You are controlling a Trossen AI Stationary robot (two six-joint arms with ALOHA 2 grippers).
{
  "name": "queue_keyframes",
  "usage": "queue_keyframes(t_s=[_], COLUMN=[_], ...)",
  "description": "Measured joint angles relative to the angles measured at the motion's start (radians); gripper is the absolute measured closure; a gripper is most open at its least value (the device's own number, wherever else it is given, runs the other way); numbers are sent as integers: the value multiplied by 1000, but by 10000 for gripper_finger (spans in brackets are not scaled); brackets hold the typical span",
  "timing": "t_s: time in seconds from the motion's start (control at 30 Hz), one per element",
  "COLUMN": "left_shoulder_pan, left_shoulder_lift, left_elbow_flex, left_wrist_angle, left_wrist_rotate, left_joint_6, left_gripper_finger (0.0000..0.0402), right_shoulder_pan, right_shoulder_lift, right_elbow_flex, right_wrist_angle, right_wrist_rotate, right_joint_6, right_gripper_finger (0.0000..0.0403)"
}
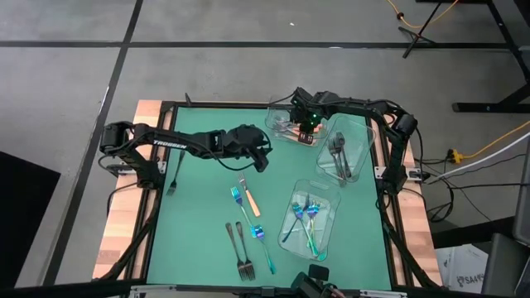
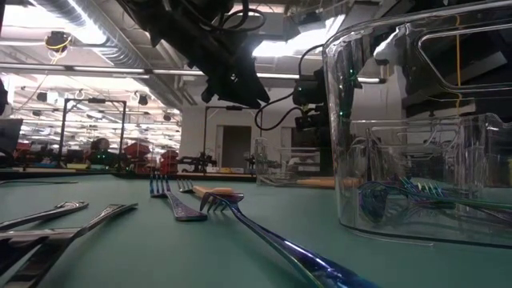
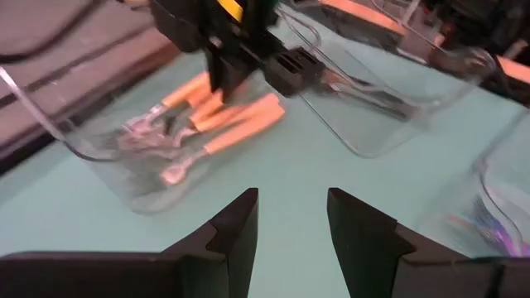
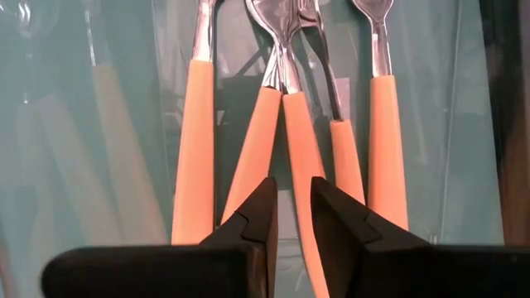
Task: Sort silverware by color (type)
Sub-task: Put the blue fork into the bottom transparent bin
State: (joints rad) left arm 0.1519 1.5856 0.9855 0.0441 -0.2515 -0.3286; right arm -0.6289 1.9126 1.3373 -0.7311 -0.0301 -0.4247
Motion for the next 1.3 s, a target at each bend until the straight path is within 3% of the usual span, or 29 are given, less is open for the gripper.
queue_keyframes(t_s=[0.63, 0.9, 1.3], left_shoulder_pan=[-129, -168, -216], left_shoulder_lift=[0, 0, 0], left_elbow_flex=[0, 0, -35], left_wrist_angle=[-198, -339, -430], left_wrist_rotate=[261, 392, 448], left_joint_6=[202, 440, 641], left_gripper_finger=[262, 262, 262], right_shoulder_pan=[0, 0, 0], right_shoulder_lift=[0, 0, 0], right_elbow_flex=[0, 0, 0], right_wrist_angle=[1, 6, 8], right_wrist_rotate=[-6, -6, -6], right_joint_6=[0, 0, 0], right_gripper_finger=[341, 341, 341])
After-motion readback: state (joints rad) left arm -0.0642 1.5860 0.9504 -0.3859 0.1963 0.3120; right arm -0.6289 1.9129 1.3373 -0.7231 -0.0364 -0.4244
